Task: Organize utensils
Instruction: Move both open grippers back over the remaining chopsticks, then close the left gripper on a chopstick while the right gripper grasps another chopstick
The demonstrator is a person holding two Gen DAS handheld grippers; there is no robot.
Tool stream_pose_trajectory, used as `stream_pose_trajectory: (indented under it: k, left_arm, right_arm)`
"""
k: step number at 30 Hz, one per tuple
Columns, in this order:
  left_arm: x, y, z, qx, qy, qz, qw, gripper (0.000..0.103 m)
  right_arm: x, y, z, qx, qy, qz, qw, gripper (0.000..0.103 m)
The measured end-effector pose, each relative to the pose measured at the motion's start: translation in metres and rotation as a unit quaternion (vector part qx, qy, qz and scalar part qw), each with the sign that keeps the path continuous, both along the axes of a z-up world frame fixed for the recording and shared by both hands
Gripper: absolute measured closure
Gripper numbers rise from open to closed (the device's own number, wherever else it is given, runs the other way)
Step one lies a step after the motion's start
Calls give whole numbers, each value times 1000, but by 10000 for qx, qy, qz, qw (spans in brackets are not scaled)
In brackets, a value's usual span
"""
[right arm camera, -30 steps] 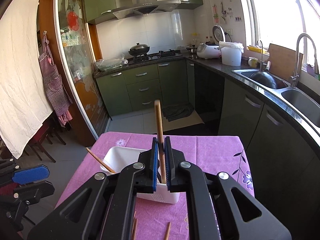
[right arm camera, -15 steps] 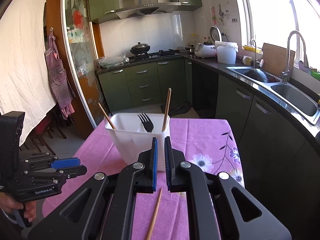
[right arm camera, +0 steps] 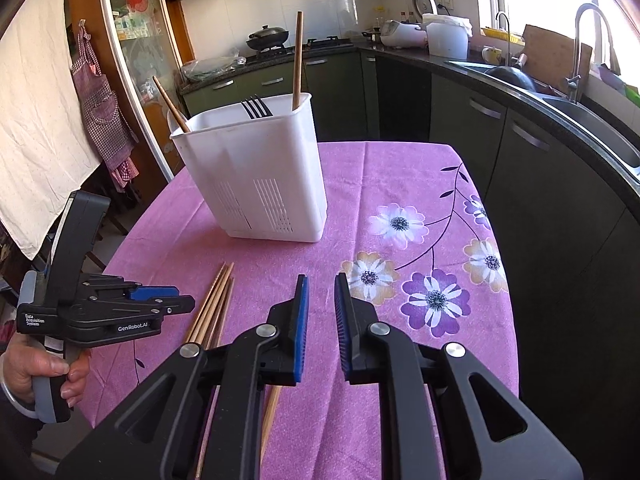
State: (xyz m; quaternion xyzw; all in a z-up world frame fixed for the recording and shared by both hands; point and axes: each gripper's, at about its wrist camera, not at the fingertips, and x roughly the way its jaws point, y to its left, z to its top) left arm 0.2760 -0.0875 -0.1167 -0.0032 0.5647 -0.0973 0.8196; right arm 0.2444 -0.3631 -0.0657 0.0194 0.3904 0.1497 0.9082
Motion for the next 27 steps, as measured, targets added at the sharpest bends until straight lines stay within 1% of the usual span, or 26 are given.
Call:
stream_pose_trajectory:
  k: [7, 10, 12, 13, 15, 17, 19, 21, 22, 23, 27]
  left_arm:
    - [5, -5, -9, 176, 78, -21, 9998, 77]
    - [7, -8, -9, 270, 29, -22, 9996, 78]
    - [9, -12, -12, 319, 49, -39, 9995, 83]
    - [10, -13, -13, 342, 67, -47, 9994, 84]
    - [11, -14, -14, 465, 23, -57, 9989, 89]
    - [10, -14, -14, 495, 27, -58, 9988, 89]
    - [11, -14, -14, 499, 34, -50, 9987, 89]
    - [11, -15, -14, 548, -10, -66, 9985, 89]
    - [11, -16, -14, 559, -25, -87, 9984, 90]
    - [10, -17, -13, 532, -22, -115, 9985, 94]
    - [8, -13, -12, 420, 15, -103, 9991, 97]
  right_arm:
    - [4, -1, -6, 82, 86, 21, 9999, 89]
    - [5, -1, -9, 99, 117, 25, 9999, 89]
    - [5, -2, -9, 117, 131, 26, 9998, 89]
    - [5, -2, -10, 123, 141, 29, 9998, 89]
    - [5, -3, -11, 130, 156, 30, 9998, 89]
    - [5, -3, -13, 127, 170, 28, 9998, 89]
    - [6, -3, -14, 137, 182, 23, 9997, 86]
    - [6, -2, -15, 138, 200, 41, 9997, 86]
    - [6, -1, -16, 134, 207, 55, 9997, 86]
    - [6, 0, -16, 123, 217, 74, 9997, 86]
    - [6, 3, -21, 73, 295, 114, 9995, 86]
